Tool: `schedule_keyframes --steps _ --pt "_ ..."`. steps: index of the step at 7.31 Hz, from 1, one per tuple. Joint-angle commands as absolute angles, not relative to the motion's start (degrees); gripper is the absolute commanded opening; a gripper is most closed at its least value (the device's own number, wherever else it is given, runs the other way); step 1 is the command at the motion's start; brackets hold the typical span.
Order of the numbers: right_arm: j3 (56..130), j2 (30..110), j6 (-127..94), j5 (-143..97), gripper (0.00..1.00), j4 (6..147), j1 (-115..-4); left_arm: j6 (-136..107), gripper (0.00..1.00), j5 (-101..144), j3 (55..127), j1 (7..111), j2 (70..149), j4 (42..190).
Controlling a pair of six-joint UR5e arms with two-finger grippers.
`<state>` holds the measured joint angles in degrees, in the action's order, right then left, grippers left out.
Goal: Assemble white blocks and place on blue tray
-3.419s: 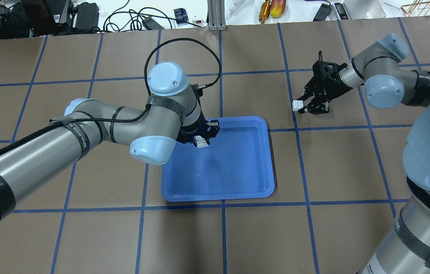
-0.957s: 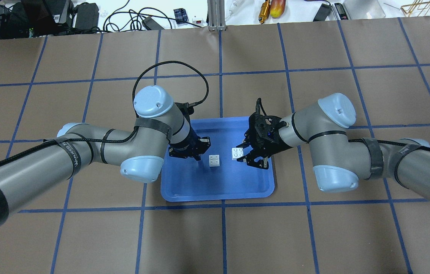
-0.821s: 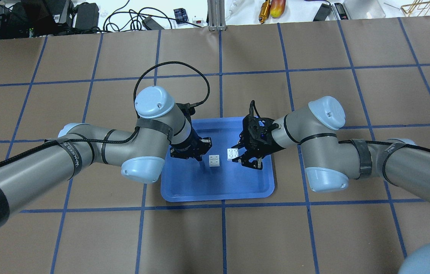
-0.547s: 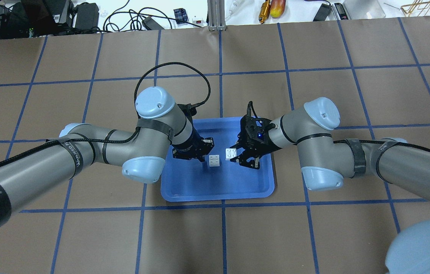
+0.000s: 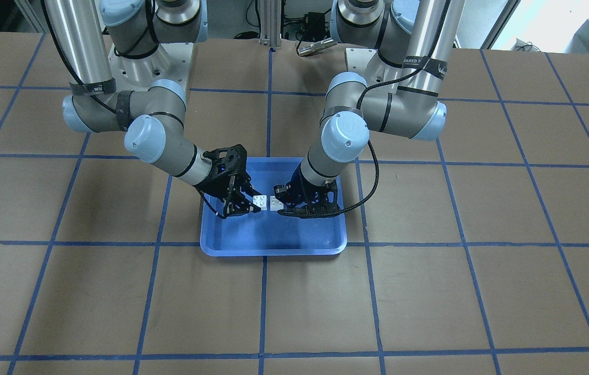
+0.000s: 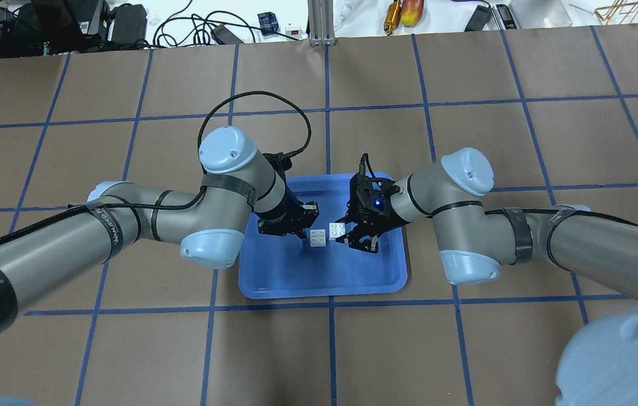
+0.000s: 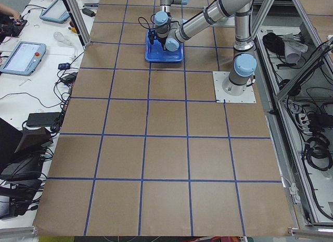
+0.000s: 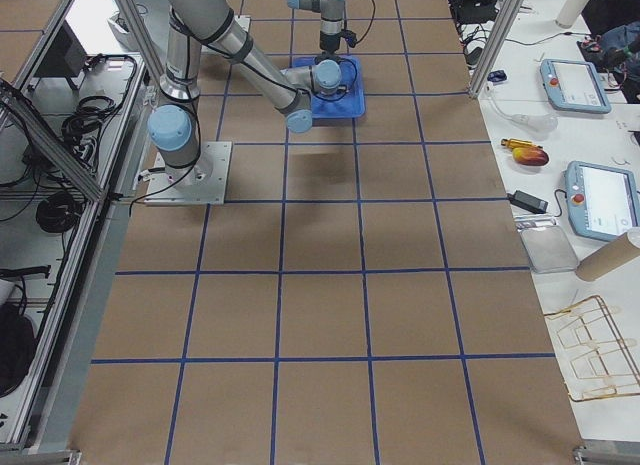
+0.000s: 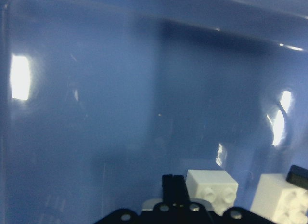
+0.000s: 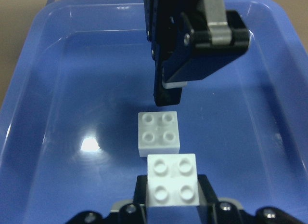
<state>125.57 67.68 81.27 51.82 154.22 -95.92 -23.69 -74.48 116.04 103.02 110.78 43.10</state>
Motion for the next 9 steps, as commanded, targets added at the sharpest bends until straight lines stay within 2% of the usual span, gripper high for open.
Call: schedule_keyframes --steps 1,9 --pt "125.8 67.3 80.1 53.0 0.18 155.2 -96.9 -25.0 0.00 -74.1 116.1 102.7 111.1 43.2" --pt "125.9 67.2 80.0 53.2 0.21 155.0 -97.2 -25.0 0.00 -74.1 116.0 102.7 110.9 43.2"
